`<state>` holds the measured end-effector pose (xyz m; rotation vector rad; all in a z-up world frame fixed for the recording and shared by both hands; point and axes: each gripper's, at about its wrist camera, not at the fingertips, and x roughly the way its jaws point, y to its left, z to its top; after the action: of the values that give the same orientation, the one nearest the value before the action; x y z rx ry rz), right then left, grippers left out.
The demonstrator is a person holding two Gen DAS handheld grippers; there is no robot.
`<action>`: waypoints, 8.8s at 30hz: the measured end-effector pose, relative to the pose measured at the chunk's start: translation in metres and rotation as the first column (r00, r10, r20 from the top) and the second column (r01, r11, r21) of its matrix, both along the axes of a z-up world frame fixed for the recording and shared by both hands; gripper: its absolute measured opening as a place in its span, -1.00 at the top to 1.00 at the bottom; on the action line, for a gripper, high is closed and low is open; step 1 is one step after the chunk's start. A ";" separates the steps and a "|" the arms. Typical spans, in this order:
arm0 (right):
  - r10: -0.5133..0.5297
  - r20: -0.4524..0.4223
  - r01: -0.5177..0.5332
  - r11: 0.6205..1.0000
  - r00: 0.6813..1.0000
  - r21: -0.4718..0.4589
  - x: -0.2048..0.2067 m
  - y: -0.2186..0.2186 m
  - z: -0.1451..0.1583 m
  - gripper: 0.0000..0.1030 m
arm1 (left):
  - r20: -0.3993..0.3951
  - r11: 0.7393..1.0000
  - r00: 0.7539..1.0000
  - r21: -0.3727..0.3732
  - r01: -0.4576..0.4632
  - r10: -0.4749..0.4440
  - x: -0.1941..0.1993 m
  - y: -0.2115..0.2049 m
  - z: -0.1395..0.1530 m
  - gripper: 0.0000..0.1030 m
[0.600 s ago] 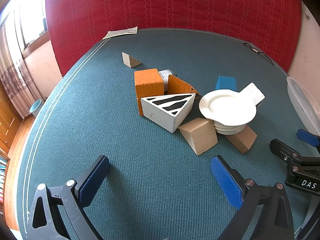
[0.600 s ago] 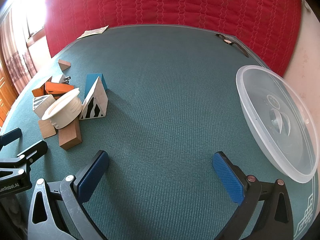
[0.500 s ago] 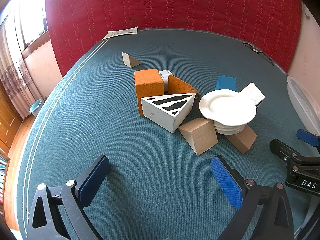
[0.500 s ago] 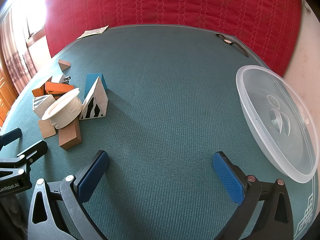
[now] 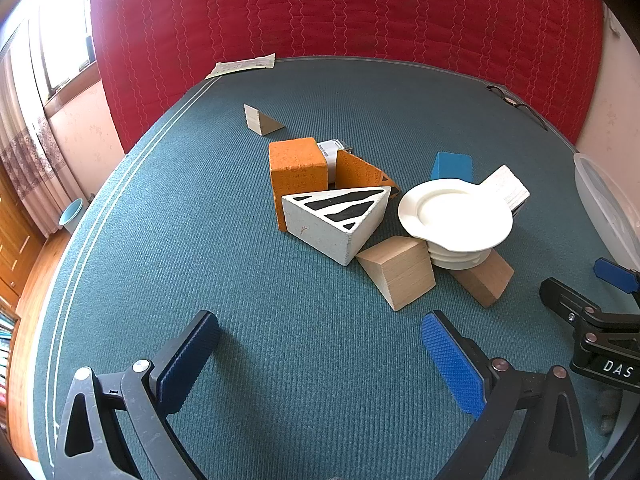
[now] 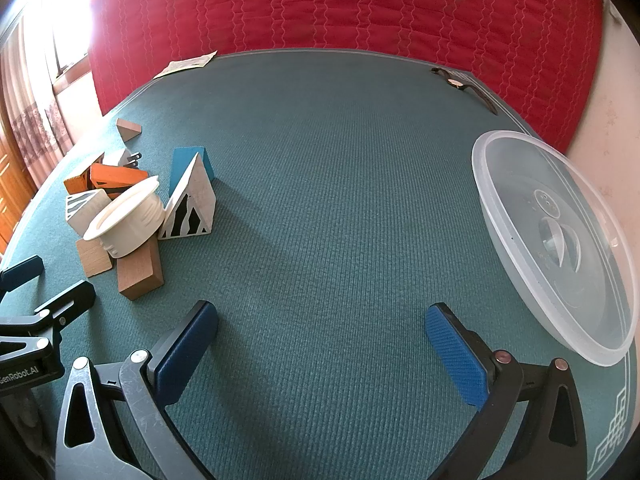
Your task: Organize rigid objects
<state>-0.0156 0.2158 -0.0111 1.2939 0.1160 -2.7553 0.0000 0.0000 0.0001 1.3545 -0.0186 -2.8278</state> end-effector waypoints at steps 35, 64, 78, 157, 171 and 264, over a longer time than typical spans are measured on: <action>0.047 0.002 -0.047 0.999 0.999 -0.012 0.004 0.001 0.000 -1.00 | -0.011 0.996 1.000 0.082 0.021 -0.020 0.007 -0.012 0.006 -0.99; 0.054 -0.008 -0.054 0.996 0.999 -0.070 0.006 0.006 0.002 -1.00 | -0.031 0.990 0.994 0.103 -0.098 0.102 -0.038 -0.016 0.018 -0.97; 0.055 -0.009 -0.055 0.996 0.998 -0.070 0.006 0.007 0.002 -1.00 | -0.028 0.988 0.995 0.127 -0.091 0.095 -0.046 -0.010 0.015 -0.40; 0.282 -0.088 -0.292 0.947 0.955 -0.136 0.054 -0.015 0.031 0.46 | -0.074 0.998 0.997 0.053 0.035 -0.031 0.016 -0.012 0.034 0.16; -0.026 -0.175 -0.005 0.984 0.984 -0.177 0.045 0.092 0.064 0.46 | -0.091 0.993 0.990 0.049 0.111 -0.106 0.025 0.023 0.047 0.16; -0.534 -0.254 0.479 0.841 0.806 -0.250 0.075 0.245 0.065 -0.03 | -0.123 0.820 0.812 -0.031 0.571 -0.571 -0.006 0.295 0.079 0.16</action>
<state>0.0591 0.4613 0.0543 0.9304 -0.5241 -3.3066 -0.0065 0.2950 0.0793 1.3484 -0.5043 -3.3931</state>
